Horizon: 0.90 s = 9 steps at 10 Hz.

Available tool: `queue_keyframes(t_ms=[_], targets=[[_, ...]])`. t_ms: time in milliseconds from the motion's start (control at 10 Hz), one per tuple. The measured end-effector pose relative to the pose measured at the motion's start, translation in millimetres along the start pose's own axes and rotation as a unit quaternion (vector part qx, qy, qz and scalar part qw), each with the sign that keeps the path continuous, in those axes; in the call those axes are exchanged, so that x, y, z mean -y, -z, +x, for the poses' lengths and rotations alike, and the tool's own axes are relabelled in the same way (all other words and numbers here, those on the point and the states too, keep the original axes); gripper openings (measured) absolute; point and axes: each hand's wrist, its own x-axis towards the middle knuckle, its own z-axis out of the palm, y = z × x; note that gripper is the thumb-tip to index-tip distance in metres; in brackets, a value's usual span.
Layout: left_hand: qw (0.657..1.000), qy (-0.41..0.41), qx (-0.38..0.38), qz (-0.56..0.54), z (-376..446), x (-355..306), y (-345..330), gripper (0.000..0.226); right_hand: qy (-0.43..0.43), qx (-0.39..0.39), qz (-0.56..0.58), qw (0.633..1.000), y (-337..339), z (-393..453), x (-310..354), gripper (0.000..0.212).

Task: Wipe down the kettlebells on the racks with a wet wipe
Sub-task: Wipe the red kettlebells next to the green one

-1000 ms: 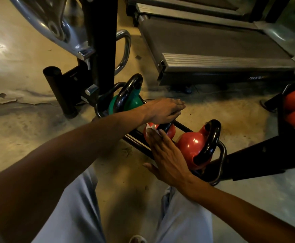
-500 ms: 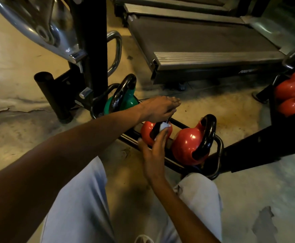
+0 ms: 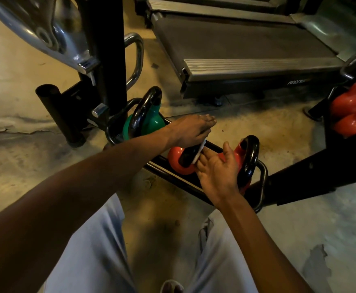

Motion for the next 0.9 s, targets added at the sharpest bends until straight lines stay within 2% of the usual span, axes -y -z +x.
queue_keyframes(t_ms=[100,400,600,700,800,900], targets=[[1.000,-0.004,0.013,0.009,7.4,7.0,-9.6,0.068,-0.004,-0.025,-0.089,0.996,-8.3,3.2,11.6,0.095],[1.000,0.010,0.005,0.015,9.6,5.3,-7.9,0.066,-0.035,-0.025,-0.079,0.996,-6.1,25.4,20.2,0.107],[0.999,0.010,-0.012,0.030,17.5,15.8,-15.8,0.056,-0.063,-0.007,0.021,0.998,15.0,16.9,24.5,0.108],[1.000,0.002,0.005,0.024,34.3,34.0,-40.6,0.054,-0.042,-0.021,-0.009,0.999,5.0,25.2,25.1,0.113],[1.000,0.014,-0.003,0.011,13.7,11.7,-10.5,0.056,-0.048,-0.028,0.015,0.998,12.6,21.7,24.5,0.112],[1.000,-0.019,-0.004,0.012,3.3,-0.5,6.2,0.053,-0.058,-0.015,0.053,0.997,17.7,12.6,28.0,0.113]])
